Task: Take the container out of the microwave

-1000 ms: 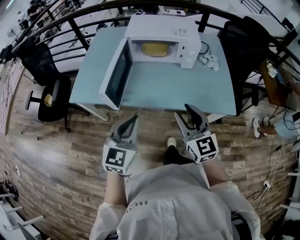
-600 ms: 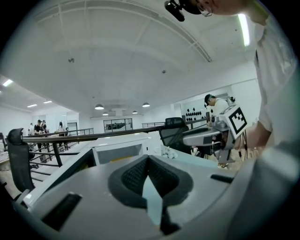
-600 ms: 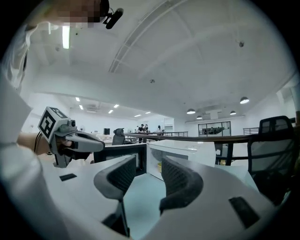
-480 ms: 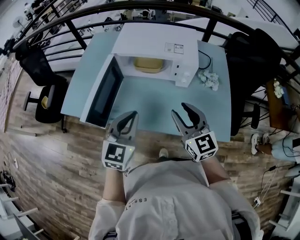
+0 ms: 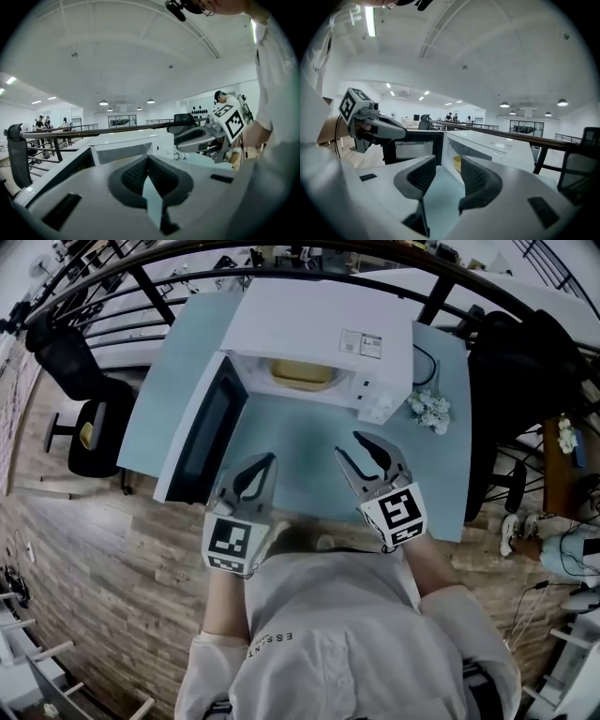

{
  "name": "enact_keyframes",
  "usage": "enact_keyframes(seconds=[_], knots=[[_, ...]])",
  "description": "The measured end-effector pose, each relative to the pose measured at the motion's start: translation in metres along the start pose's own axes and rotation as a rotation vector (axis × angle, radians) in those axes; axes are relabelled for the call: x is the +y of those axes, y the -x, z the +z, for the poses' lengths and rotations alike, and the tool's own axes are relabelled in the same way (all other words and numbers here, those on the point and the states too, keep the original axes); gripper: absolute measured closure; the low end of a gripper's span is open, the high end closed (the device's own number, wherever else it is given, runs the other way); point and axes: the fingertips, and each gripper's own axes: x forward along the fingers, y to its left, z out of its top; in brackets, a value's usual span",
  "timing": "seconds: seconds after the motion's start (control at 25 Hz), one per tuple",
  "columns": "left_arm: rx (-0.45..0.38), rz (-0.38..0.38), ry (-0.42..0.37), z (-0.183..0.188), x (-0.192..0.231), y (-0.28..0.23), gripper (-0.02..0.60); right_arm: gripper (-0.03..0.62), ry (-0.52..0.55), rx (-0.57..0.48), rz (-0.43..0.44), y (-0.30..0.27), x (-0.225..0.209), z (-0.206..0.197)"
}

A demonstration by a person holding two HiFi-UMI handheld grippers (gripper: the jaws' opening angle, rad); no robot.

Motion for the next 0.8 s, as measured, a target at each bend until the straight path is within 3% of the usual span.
enact_keyframes(seconds=[0.24,0.48,0.8], knots=[[0.009,-0.014,0.034,-0.01,0.037,-0.017,0.588,0.431,0.083,0.179,0.074,-0.063,0.005,-0.016],[0.012,-0.032,0.069,-0.025,0.069,-0.026,0.588,0.431,0.165,0.282,0.078,-0.127,-0.005,-0.027],[0.011,-0.056,0.085,-0.037,0.092,-0.029,0.588,0.43,0.389,0.504,0.097,-0.208,-0.028,-0.065]])
